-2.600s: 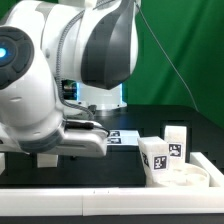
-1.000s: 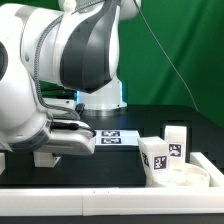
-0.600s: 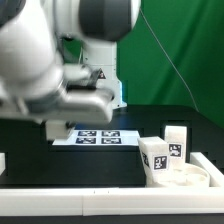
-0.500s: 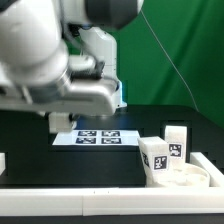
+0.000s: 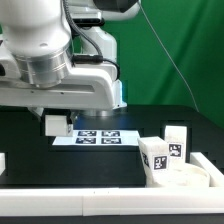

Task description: Assemble stool

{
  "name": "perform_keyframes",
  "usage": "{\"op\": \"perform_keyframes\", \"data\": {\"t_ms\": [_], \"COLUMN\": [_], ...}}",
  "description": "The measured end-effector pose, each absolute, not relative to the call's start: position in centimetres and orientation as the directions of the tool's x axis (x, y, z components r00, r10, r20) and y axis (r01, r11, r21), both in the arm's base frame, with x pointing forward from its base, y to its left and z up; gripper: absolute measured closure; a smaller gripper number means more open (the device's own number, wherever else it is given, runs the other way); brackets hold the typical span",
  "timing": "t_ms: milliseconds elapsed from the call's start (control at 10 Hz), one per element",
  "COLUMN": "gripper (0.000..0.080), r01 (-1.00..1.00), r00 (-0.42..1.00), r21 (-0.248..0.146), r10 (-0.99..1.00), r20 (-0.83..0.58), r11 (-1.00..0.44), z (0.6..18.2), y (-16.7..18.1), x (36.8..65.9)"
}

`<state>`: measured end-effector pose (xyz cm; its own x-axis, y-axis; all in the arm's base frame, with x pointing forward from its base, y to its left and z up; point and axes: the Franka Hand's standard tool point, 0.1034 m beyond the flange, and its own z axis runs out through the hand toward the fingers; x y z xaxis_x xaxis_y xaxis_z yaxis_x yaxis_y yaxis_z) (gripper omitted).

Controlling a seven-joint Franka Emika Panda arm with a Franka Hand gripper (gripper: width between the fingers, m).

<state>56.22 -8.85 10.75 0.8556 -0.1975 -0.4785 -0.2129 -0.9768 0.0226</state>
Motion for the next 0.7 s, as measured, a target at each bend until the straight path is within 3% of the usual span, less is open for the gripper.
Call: {"op": "perform_keyframes", "data": {"t_ms": [200,300,700], "gripper": [0.0463,0.0463,0.0463], "r01": [-0.222,-0.230,-0.227], "r00": [0.923,0.937,0.974], "r21": [0.007,-0.001,-0.019], "r10": [-0.212,-0.221,-0.227], "r20": [-0.320,-0.269,0.010], "r11": [-0.975,-0.973,-0.974], "z": [15.5,17.1,17.1], "y": [-4.7,-4.4,-4.6], "x": [59.5,60.3,61.8]}}
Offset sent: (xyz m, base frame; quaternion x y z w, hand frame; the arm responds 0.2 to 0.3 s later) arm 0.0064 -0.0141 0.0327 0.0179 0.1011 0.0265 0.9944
